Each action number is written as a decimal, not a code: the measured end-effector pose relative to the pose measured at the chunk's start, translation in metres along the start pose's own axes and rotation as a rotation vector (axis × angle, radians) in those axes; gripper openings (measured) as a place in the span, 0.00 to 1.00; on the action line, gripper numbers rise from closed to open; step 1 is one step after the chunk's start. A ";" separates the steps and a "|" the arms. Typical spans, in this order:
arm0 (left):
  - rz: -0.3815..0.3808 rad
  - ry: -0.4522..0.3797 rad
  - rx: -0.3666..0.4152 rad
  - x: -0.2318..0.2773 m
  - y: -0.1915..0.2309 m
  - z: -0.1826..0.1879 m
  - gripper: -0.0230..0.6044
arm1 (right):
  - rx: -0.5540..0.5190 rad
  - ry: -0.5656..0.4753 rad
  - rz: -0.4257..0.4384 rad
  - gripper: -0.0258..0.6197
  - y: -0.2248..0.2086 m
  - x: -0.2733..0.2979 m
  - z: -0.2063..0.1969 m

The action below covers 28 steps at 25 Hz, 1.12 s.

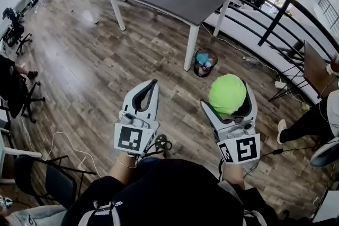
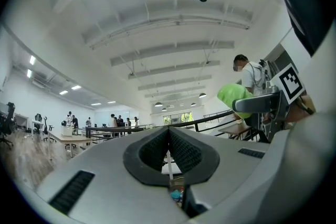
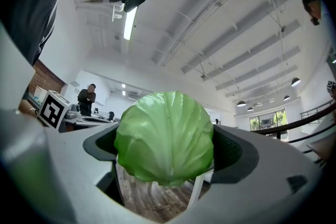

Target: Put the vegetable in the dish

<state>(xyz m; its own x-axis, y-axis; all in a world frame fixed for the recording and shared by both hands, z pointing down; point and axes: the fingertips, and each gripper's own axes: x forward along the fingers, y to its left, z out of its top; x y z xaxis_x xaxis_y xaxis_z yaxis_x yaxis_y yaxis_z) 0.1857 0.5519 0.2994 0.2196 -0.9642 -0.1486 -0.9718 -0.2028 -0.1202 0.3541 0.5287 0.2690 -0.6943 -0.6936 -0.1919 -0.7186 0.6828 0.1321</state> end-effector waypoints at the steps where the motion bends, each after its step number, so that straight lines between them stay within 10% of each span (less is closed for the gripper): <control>1: -0.010 -0.016 0.001 0.005 0.008 -0.001 0.04 | -0.002 -0.002 -0.002 0.85 0.001 0.010 -0.001; 28: -0.095 0.025 -0.047 0.115 0.149 -0.047 0.04 | -0.010 0.003 -0.052 0.85 -0.001 0.201 -0.034</control>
<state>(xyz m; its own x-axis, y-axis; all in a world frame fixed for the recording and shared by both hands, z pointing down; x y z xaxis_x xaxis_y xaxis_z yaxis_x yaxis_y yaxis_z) 0.0624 0.4028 0.3104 0.3093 -0.9441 -0.1141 -0.9498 -0.3007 -0.0867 0.2138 0.3811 0.2636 -0.6564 -0.7286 -0.1954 -0.7538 0.6437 0.1321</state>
